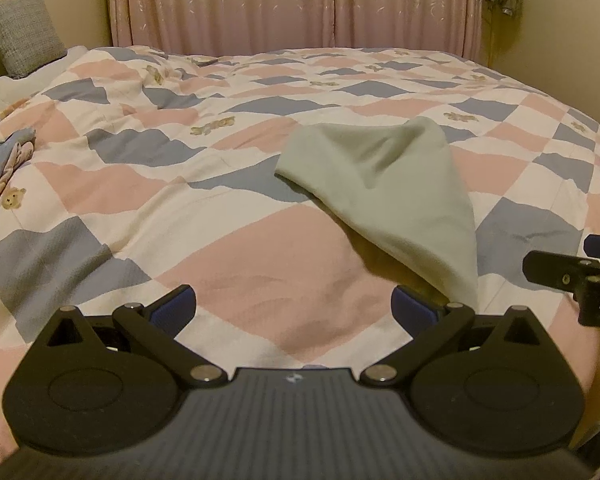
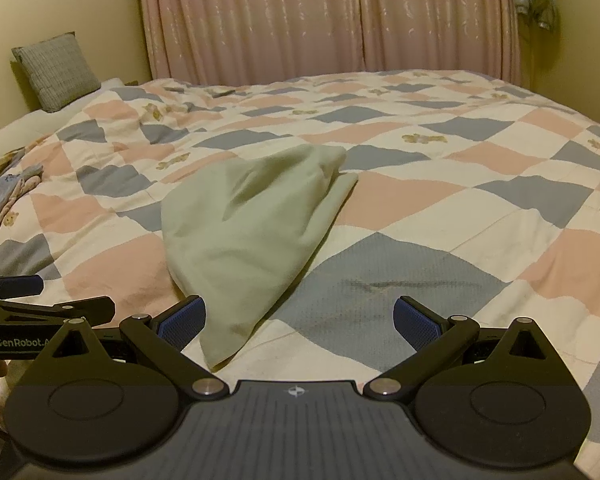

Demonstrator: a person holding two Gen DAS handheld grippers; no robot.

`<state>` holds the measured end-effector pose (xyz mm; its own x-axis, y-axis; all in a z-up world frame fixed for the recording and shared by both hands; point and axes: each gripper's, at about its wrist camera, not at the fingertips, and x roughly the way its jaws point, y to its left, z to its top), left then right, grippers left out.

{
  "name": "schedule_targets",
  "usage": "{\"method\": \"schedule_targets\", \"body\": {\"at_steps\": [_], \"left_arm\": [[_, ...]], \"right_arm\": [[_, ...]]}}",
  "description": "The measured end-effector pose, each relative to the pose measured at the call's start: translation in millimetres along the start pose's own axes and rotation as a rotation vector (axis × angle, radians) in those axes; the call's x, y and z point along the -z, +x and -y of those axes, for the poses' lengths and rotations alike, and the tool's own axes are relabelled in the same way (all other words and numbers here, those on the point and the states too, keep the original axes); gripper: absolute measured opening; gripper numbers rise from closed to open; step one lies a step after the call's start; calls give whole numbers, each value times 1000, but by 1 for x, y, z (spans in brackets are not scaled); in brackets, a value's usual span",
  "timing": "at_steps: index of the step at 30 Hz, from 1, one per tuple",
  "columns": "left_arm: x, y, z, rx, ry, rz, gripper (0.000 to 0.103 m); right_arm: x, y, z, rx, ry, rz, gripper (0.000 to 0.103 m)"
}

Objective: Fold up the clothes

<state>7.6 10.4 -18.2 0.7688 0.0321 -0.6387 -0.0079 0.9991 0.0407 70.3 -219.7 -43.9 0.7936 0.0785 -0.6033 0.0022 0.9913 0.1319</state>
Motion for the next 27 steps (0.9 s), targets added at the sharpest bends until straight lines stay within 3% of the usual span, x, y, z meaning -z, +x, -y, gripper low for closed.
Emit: {"method": "schedule_targets", "body": {"at_steps": [27], "left_arm": [[1,0,0,25,10,-5,103]], "right_arm": [[-1,2,-1,21,-10,10,103]]}}
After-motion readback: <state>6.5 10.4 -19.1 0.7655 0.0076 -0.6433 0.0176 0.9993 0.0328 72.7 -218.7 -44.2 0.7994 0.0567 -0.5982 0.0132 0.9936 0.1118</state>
